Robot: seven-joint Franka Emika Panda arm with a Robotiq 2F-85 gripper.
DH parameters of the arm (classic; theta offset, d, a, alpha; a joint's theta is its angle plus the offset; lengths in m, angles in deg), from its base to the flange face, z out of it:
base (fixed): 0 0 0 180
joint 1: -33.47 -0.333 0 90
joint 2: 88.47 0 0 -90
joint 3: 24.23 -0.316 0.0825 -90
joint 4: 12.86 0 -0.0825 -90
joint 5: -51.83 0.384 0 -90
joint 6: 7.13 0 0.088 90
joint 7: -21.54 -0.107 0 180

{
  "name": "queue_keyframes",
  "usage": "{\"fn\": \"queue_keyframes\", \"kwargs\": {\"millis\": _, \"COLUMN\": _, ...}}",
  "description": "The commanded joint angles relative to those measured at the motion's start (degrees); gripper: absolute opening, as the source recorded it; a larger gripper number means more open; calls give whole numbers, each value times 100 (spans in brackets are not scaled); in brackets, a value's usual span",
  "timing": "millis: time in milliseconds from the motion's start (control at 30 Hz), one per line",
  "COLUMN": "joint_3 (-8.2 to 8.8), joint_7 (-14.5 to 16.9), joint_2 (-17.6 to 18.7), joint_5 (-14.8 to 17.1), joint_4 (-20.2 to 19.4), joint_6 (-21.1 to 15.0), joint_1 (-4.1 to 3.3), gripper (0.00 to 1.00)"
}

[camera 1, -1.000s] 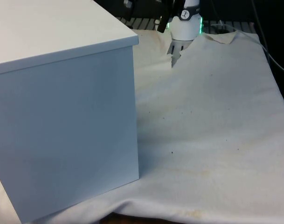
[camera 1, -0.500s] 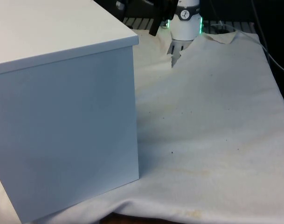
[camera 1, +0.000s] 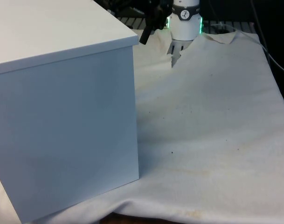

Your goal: Open the drawer, then close it.

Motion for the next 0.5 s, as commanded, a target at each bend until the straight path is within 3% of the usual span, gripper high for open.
{"fn": "queue_keyframes", "kwargs": {"millis": 0, "joint_3": 11, "joint_7": 46, "joint_2": 11, "joint_5": 6, "joint_4": -34, "joint_6": -138, "joint_1": 34, "gripper": 100}}
{"fn": "queue_keyframes", "kwargs": {"millis": 67, "joint_3": 34, "joint_7": 11, "joint_2": 17, "joint_5": 0, "joint_4": -11, "joint_6": -52, "joint_1": 6, "gripper": 100}}
{"fn": "queue_keyframes", "kwargs": {"millis": 100, "joint_3": 40, "joint_7": 57, "joint_2": 34, "joint_5": 6, "joint_4": -40, "joint_6": -189, "joint_1": 46, "gripper": 100}}
{"fn": "queue_keyframes", "kwargs": {"millis": 200, "joint_3": 97, "joint_7": 69, "joint_2": 69, "joint_5": 6, "joint_4": -57, "joint_6": -281, "joint_1": 46, "gripper": 99}}
{"fn": "queue_keyframes", "kwargs": {"millis": 333, "joint_3": 109, "joint_7": 74, "joint_2": 74, "joint_5": 0, "joint_4": -63, "joint_6": -327, "joint_1": 57, "gripper": 79}}
{"fn": "queue_keyframes", "kwargs": {"millis": 400, "joint_3": 126, "joint_7": 34, "joint_2": 69, "joint_5": -6, "joint_4": -46, "joint_6": -235, "joint_1": 29, "gripper": 64}}
{"fn": "queue_keyframes", "kwargs": {"millis": 467, "joint_3": 132, "joint_7": 74, "joint_2": 97, "joint_5": 0, "joint_4": -63, "joint_6": -344, "joint_1": 57, "gripper": 60}}
